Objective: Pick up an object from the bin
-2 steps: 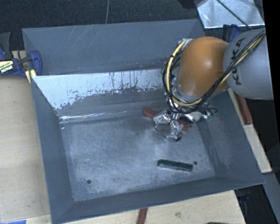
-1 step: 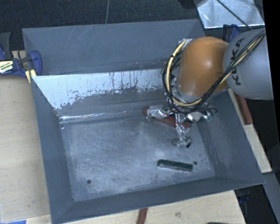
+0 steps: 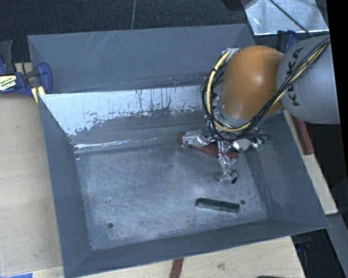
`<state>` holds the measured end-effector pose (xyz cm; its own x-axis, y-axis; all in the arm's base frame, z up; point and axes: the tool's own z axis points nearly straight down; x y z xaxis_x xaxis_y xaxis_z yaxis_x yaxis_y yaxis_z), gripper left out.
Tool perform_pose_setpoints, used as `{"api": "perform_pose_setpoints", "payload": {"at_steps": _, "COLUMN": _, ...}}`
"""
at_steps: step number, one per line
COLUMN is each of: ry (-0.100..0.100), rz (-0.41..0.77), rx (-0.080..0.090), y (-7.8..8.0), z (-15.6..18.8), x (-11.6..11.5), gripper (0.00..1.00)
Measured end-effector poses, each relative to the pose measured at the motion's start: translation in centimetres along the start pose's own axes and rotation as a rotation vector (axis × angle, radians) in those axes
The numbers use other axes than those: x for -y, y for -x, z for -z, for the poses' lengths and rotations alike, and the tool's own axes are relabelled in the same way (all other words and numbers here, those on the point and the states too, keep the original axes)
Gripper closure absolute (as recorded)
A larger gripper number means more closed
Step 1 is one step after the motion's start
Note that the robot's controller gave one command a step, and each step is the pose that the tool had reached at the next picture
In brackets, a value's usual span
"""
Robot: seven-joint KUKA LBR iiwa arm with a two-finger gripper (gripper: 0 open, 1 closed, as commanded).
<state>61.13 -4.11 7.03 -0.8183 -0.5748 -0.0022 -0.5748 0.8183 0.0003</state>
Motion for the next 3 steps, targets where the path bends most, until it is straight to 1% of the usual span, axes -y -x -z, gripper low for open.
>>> {"api": "perform_pose_setpoints", "payload": {"at_steps": 1, "ry": 0.003, "rz": -0.134, "rx": 0.001, "y": -0.9, "z": 0.7, "x": 1.4, "gripper": 0.0}}
{"api": "perform_pose_setpoints", "payload": {"at_steps": 2, "ry": -0.001, "rz": -0.363, "rx": 0.0, "y": -2.0, "z": 1.3, "x": 3.3, "gripper": 0.0}}
{"api": "perform_pose_setpoints", "payload": {"at_steps": 3, "ry": -0.003, "rz": -0.191, "rx": 0.002, "y": -1.3, "z": 3.1, "x": 3.4, "gripper": 0.0}}
